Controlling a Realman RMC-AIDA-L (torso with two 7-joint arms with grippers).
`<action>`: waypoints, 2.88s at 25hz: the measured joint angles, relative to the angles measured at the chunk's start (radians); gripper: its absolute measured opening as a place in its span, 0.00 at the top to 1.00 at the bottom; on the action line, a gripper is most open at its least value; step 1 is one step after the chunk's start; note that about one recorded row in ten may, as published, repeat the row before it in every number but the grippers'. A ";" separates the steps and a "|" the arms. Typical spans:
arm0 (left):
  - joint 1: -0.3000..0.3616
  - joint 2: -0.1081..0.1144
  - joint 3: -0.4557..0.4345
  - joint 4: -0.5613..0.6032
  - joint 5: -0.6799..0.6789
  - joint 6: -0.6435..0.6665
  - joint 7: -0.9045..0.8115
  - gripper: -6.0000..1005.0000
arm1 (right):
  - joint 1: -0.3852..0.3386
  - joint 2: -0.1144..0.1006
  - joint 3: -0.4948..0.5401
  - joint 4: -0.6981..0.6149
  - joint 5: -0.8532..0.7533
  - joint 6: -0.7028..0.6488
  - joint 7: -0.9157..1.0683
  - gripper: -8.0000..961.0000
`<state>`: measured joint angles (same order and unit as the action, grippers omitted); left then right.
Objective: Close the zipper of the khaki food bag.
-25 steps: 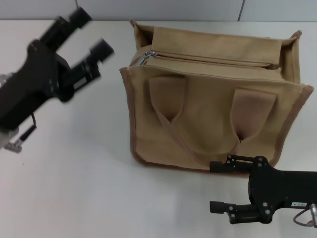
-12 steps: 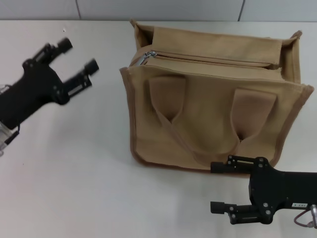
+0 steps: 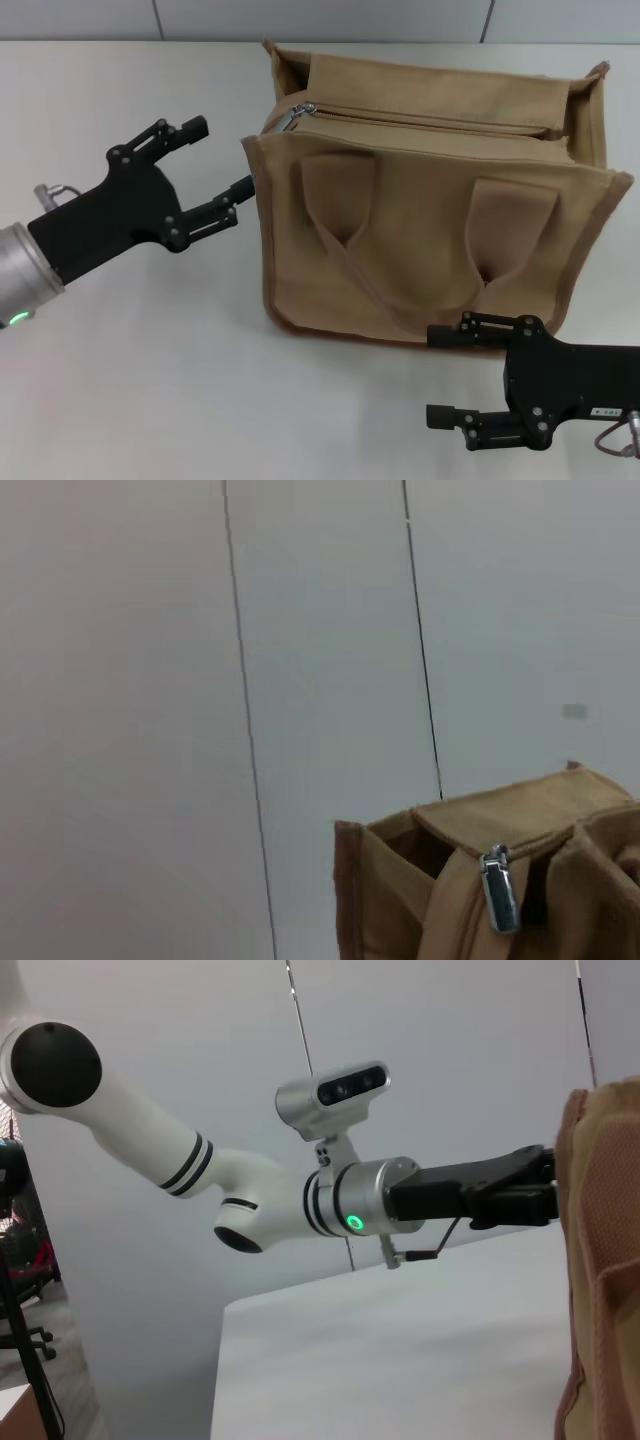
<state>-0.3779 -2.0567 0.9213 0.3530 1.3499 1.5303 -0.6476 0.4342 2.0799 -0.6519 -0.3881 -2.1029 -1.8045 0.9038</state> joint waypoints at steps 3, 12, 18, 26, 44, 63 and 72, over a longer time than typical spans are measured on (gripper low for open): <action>-0.018 -0.002 0.002 0.003 0.000 -0.019 0.016 0.21 | 0.001 0.000 0.000 0.000 0.000 -0.002 0.002 0.18; -0.044 -0.011 0.000 0.011 0.013 -0.069 0.093 0.21 | -0.002 0.001 0.001 0.000 0.000 -0.008 0.005 0.18; -0.054 -0.017 -0.012 0.000 -0.035 -0.108 0.169 0.22 | -0.005 0.002 0.002 0.000 0.007 -0.010 0.007 0.18; -0.034 -0.017 -0.012 -0.003 -0.117 -0.078 0.214 0.22 | -0.008 0.002 0.002 0.000 0.020 -0.013 0.007 0.19; -0.034 -0.023 -0.010 -0.030 -0.128 -0.038 0.382 0.51 | -0.006 0.000 0.012 -0.001 0.032 -0.013 0.009 0.19; -0.029 -0.022 -0.010 -0.054 -0.147 0.026 0.439 0.99 | 0.017 -0.038 0.165 -0.017 0.128 -0.379 0.208 0.19; -0.033 -0.023 -0.011 -0.084 -0.171 0.076 0.463 0.99 | 0.169 -0.059 0.180 -0.038 0.252 -0.346 0.665 0.19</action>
<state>-0.4113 -2.0799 0.9108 0.2689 1.1787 1.6065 -0.1846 0.6034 2.0211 -0.4715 -0.4257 -1.8513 -2.1506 1.5687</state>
